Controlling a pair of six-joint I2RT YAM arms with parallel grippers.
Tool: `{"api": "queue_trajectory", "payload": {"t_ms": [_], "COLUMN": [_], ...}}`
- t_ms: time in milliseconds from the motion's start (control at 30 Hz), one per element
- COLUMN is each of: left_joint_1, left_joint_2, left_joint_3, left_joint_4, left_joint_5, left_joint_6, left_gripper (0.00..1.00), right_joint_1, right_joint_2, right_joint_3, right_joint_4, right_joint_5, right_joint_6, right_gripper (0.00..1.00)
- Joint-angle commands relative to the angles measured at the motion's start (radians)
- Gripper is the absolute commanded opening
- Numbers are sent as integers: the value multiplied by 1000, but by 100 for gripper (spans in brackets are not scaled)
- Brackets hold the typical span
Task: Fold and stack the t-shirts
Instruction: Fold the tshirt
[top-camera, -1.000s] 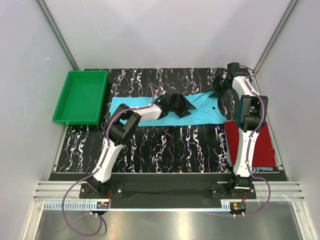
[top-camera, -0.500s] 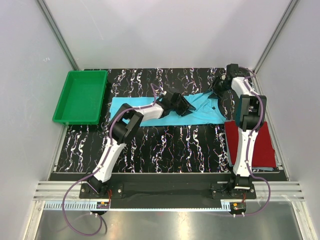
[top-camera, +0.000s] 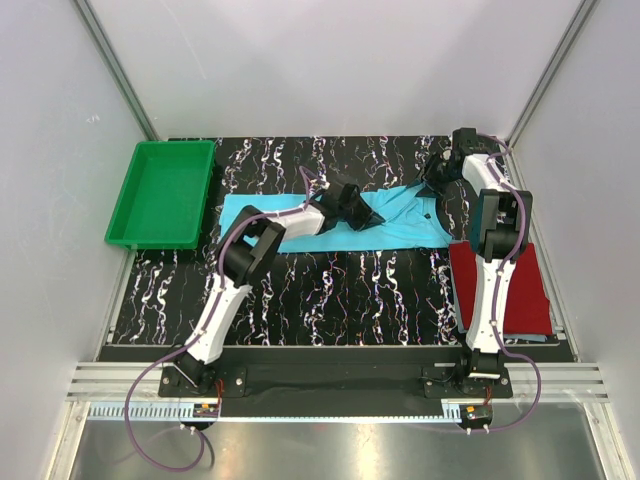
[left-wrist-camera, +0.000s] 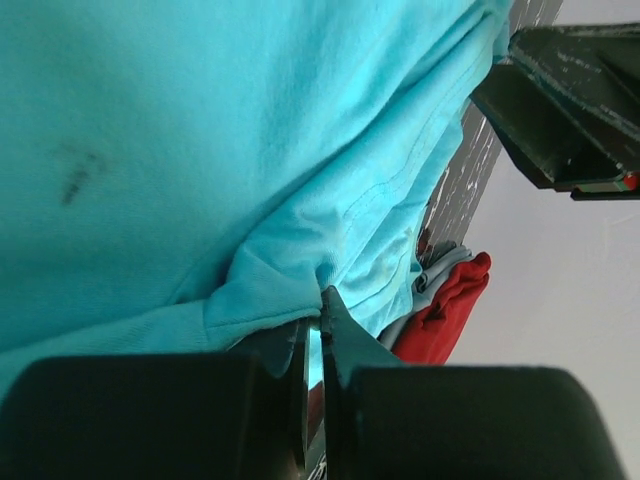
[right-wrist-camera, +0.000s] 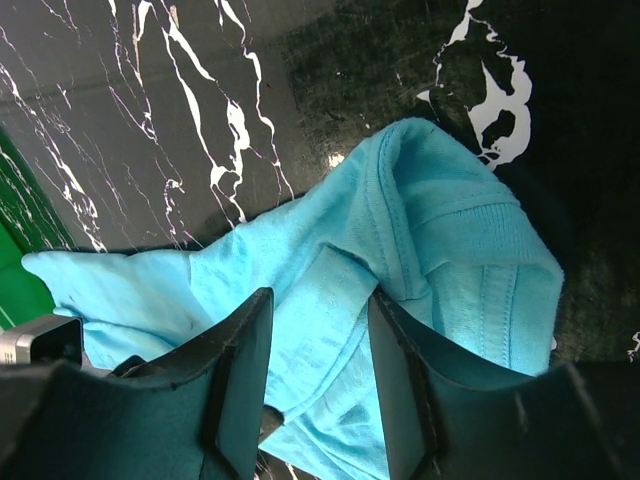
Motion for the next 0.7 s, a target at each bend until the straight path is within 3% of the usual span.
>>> {"api": "queue_trajectory", "payload": {"t_ms": [0,667], "left_joint_1": [21,44], "left_joint_2": [-40,-42], "left_joint_3": [12,26], "left_joint_4": [31,46], "left_joint_5": [17,65], "left_joint_6": [21,-2], "left_gripper": [0,0], "right_joint_1": [-2,-2], "right_joint_2": [-33,-56], "right_joint_3": [39,-14], "right_joint_4": [14,-6], "right_joint_5": [6,29], "right_joint_6": [1,-18], "right_gripper": [50,48]}}
